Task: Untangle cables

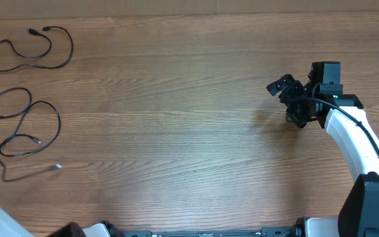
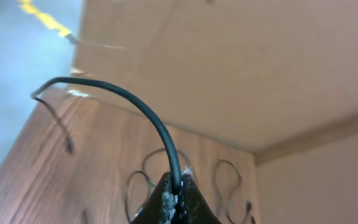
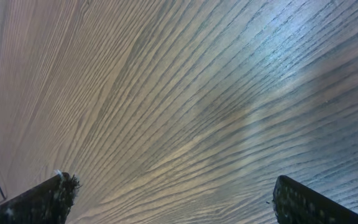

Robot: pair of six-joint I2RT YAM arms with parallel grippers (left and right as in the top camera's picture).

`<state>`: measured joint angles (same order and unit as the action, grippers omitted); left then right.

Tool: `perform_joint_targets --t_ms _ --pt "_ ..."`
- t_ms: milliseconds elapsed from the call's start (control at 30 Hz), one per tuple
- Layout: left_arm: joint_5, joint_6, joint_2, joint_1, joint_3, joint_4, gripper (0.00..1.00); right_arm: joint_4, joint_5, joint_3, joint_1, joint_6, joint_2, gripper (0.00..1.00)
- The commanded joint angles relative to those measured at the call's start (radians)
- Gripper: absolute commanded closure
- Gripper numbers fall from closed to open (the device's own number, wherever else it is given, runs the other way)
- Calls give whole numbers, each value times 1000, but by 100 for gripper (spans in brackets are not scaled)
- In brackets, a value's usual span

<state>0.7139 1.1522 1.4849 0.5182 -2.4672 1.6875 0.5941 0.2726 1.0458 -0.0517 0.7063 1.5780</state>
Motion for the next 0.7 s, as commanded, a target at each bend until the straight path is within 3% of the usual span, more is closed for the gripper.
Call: perform_joint_targets --t_ms 0,167,667 --pt "-143 -4 42 154 5 2 96 -5 -11 22 -1 -3 1 0" --pt "-166 -4 53 290 16 2 96 -5 -10 22 -1 -3 1 0" --pt "-172 8 121 439 195 2 96 -5 -10 22 -1 -3 1 0"
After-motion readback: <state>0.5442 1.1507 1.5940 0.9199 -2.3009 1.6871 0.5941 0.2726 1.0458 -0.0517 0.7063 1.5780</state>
